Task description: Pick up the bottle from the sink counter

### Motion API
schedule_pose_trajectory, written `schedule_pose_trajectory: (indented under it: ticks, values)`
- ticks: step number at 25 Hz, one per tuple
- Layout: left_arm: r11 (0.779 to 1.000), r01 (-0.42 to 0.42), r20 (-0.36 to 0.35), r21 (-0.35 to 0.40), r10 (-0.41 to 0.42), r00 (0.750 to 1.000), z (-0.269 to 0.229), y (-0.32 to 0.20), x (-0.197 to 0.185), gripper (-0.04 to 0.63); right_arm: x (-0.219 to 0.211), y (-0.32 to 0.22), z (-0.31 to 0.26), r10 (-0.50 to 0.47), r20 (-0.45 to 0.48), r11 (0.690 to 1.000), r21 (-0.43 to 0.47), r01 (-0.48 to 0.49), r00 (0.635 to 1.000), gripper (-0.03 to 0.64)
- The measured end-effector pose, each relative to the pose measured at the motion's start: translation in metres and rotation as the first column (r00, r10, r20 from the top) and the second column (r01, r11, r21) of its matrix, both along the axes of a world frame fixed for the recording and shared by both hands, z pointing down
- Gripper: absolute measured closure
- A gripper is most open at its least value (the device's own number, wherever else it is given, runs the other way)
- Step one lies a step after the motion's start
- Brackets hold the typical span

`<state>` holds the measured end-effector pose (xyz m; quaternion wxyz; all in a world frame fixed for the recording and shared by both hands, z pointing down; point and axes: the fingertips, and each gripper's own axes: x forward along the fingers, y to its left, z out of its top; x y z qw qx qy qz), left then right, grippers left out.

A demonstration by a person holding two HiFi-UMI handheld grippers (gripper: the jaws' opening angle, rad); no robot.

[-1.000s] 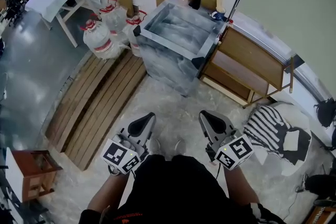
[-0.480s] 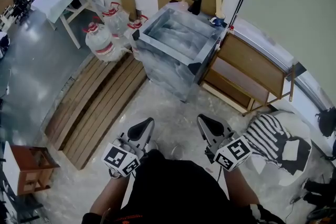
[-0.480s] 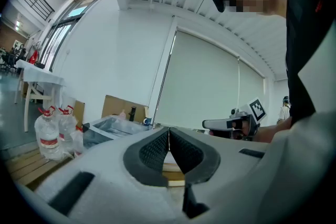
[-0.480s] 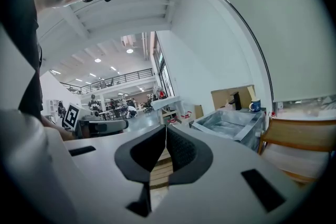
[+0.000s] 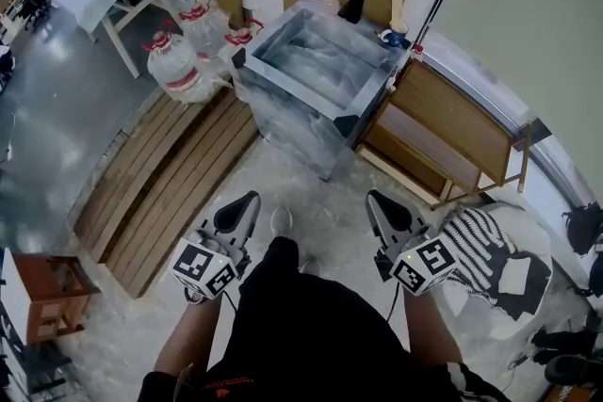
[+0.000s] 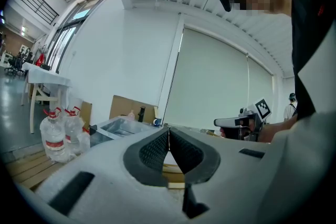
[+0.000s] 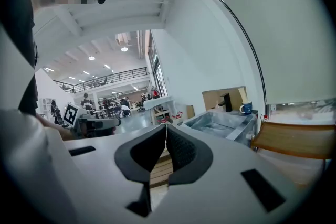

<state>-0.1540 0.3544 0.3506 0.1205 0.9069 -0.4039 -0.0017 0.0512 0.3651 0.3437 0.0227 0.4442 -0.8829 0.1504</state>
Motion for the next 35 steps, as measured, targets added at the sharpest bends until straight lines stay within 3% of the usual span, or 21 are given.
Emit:
schedule_pose_trajectory:
  ticks: [9,21,35]
  values:
    - [1.000,-0.016,-0.007,-0.012,0.016,1.000,0.016,-0.087,0.002,0.575,0.010,-0.079,0.013,0.030,-0.019,0.999,-0.010,-0.030,0.999,0.617]
    - [0.994,-0.088,0.004,-0.066,0.088,0.996,0.038,-0.289,-0.020,0.575,0.004,-0.262,0.035,0.117,-0.034,0.989,-0.083,-0.120,0.993,0.617]
    - [0.964,-0.239,0.049,-0.118,0.246,0.968,0.079,-0.482,0.005,0.574,0.017,-0.428,0.061,0.227,-0.068,0.961,-0.148,-0.235,0.971,0.618]
